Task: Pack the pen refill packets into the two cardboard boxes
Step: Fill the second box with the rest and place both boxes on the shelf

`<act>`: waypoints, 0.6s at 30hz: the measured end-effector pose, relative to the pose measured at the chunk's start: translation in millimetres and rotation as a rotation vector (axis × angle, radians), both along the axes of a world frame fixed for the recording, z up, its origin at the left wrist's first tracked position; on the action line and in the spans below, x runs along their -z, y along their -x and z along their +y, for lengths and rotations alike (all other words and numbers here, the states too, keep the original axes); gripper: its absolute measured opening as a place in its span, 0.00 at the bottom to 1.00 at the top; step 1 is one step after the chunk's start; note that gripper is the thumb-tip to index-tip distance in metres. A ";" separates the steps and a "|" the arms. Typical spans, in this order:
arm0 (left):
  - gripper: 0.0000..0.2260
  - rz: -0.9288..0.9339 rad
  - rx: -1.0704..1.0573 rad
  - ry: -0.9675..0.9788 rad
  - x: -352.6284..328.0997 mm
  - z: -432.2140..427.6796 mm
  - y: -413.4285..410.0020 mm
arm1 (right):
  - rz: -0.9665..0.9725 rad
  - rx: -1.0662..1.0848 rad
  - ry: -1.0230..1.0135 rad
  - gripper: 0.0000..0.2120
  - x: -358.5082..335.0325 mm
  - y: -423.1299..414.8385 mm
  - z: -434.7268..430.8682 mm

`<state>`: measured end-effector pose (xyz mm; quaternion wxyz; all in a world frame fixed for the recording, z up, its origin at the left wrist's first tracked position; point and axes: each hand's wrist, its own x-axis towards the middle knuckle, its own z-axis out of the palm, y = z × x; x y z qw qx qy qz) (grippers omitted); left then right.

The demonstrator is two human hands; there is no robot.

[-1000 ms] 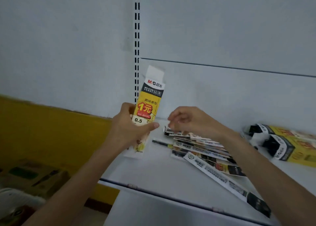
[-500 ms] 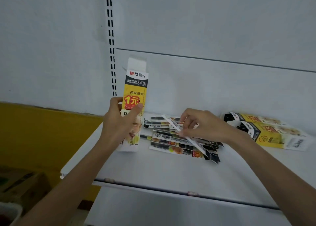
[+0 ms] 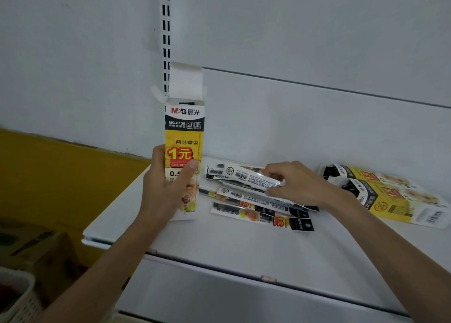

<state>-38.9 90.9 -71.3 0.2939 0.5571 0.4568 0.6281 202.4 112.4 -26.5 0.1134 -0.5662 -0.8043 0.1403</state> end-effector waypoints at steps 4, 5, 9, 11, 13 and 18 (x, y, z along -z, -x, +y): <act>0.14 0.001 0.010 0.002 1.7 -2.3 1.1 | 0.169 0.011 0.005 0.11 -4.0 -1.9 2.6; 0.14 0.000 0.010 0.002 0.9 -3.4 1.2 | 0.219 0.016 0.012 0.17 -6.5 -2.5 3.6; 0.13 -0.010 0.019 0.011 -1.9 -4.0 2.7 | 0.236 -0.015 -0.042 0.22 -12.7 -12.9 9.0; 0.13 -0.005 0.015 0.015 -0.2 -3.4 2.8 | 0.100 -0.018 -0.056 0.13 -10.0 -22.6 12.3; 0.15 0.011 0.005 0.014 1.2 -3.7 3.5 | -0.057 -0.017 0.028 0.06 -4.8 -30.1 13.1; 0.18 0.016 -0.008 0.015 1.4 -4.9 2.9 | -0.121 -0.016 0.098 0.09 3.9 -36.2 10.1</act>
